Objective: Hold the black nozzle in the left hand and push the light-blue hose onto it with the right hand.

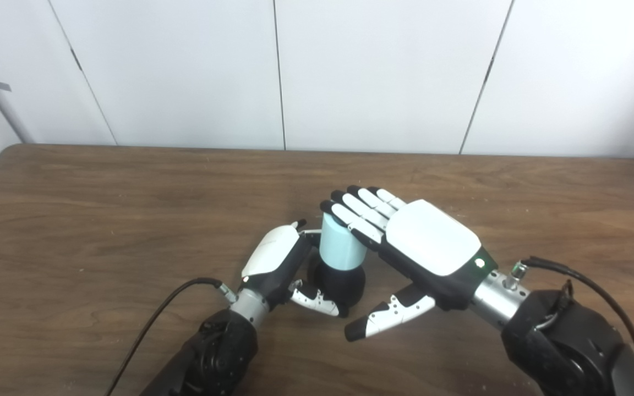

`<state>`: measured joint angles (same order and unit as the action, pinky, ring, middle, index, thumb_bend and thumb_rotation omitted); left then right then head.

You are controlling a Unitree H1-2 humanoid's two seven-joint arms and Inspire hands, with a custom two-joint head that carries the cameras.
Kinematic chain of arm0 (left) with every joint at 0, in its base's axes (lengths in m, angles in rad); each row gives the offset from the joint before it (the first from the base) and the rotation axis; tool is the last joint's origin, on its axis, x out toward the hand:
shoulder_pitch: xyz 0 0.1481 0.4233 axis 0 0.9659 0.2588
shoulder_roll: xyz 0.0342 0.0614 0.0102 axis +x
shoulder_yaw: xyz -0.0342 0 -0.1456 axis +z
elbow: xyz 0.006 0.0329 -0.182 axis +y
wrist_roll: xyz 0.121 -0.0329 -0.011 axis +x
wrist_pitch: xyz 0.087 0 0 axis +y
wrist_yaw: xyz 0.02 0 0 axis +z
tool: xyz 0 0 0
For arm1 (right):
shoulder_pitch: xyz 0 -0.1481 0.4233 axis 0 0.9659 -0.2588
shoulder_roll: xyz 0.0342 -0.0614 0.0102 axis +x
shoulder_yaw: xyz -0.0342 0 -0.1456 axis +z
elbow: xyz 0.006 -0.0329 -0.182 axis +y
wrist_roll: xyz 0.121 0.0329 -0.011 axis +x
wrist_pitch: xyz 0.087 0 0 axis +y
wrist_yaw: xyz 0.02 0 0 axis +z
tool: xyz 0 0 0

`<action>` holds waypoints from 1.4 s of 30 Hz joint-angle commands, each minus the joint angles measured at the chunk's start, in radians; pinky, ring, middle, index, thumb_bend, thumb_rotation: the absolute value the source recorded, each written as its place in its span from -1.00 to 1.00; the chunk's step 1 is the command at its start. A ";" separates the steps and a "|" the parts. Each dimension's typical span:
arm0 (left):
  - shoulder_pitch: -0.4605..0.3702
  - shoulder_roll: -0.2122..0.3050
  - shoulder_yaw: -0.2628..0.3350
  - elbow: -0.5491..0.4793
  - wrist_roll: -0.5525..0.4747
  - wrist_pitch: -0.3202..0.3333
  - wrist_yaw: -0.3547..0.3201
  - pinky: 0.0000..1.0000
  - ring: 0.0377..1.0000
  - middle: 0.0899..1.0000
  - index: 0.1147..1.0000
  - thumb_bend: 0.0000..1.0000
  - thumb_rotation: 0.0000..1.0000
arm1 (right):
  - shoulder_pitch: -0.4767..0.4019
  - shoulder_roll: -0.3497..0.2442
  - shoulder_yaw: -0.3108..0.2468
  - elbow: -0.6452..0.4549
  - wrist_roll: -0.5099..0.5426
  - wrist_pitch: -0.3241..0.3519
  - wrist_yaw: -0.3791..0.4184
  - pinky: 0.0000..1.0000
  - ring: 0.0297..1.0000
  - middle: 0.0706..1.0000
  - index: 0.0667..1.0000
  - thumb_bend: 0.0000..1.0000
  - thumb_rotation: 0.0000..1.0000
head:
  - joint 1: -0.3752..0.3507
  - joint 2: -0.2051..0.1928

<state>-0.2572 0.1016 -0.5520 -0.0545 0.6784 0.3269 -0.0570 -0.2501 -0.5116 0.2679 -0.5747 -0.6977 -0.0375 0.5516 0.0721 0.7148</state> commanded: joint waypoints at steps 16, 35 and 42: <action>0.067 0.018 -0.042 0.072 -0.028 0.057 -0.141 1.00 0.29 -0.12 -0.16 0.05 -1.00 | -0.027 -0.051 0.096 0.023 -0.009 0.050 0.148 1.00 1.00 0.96 0.87 0.31 0.99 | 0.000 0.005; 0.062 0.027 -0.025 0.034 -0.040 0.070 -0.152 1.00 0.32 -0.15 -0.13 0.04 -1.00 | -0.165 0.029 -0.033 -0.128 0.049 0.150 0.111 1.00 0.98 0.96 0.90 0.25 0.87 | -0.002 0.000; 0.050 0.039 -0.007 -0.081 -0.026 0.125 -0.217 1.00 0.44 0.28 -0.03 0.17 -0.94 | -0.183 0.056 -0.060 -0.124 0.035 0.148 0.110 1.00 0.98 0.96 0.89 0.23 0.83 | 0.002 -0.001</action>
<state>-0.2542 0.1256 -0.5392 -0.1471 0.6707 0.3922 -0.1786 -0.4089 -0.4534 0.2245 -0.6807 -0.6608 0.1130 0.6753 0.0736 0.7133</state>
